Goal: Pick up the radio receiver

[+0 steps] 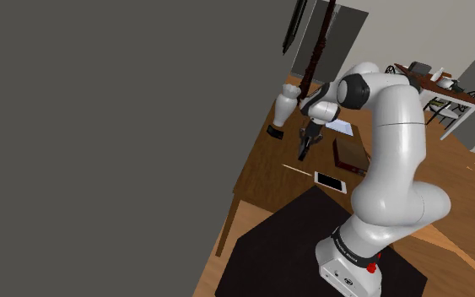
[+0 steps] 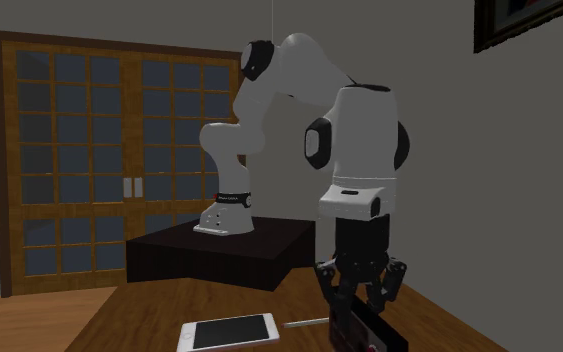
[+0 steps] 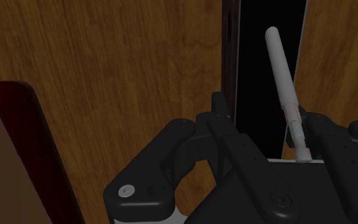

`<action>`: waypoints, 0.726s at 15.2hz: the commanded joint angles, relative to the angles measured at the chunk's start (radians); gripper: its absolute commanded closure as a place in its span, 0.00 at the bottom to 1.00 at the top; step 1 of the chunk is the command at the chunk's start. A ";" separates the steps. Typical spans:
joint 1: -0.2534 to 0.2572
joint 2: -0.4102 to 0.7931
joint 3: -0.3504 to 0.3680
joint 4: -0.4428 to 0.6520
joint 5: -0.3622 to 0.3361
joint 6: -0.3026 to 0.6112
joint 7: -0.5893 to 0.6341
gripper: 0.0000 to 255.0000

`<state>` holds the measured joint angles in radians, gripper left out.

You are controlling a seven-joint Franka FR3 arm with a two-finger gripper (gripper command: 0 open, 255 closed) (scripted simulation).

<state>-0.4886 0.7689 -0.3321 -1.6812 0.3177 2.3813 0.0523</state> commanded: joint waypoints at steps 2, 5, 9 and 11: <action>0.007 -0.029 -0.009 -0.006 -0.009 -0.023 0.005 1.00; 0.014 -0.058 -0.019 -0.010 -0.019 -0.047 0.011 1.00; 0.022 -0.095 -0.030 -0.013 -0.033 -0.080 0.018 1.00; 0.026 -0.112 -0.036 -0.013 -0.040 -0.097 0.022 1.00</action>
<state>-0.4635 0.6635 -0.3652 -1.6995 0.2817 2.2955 0.0722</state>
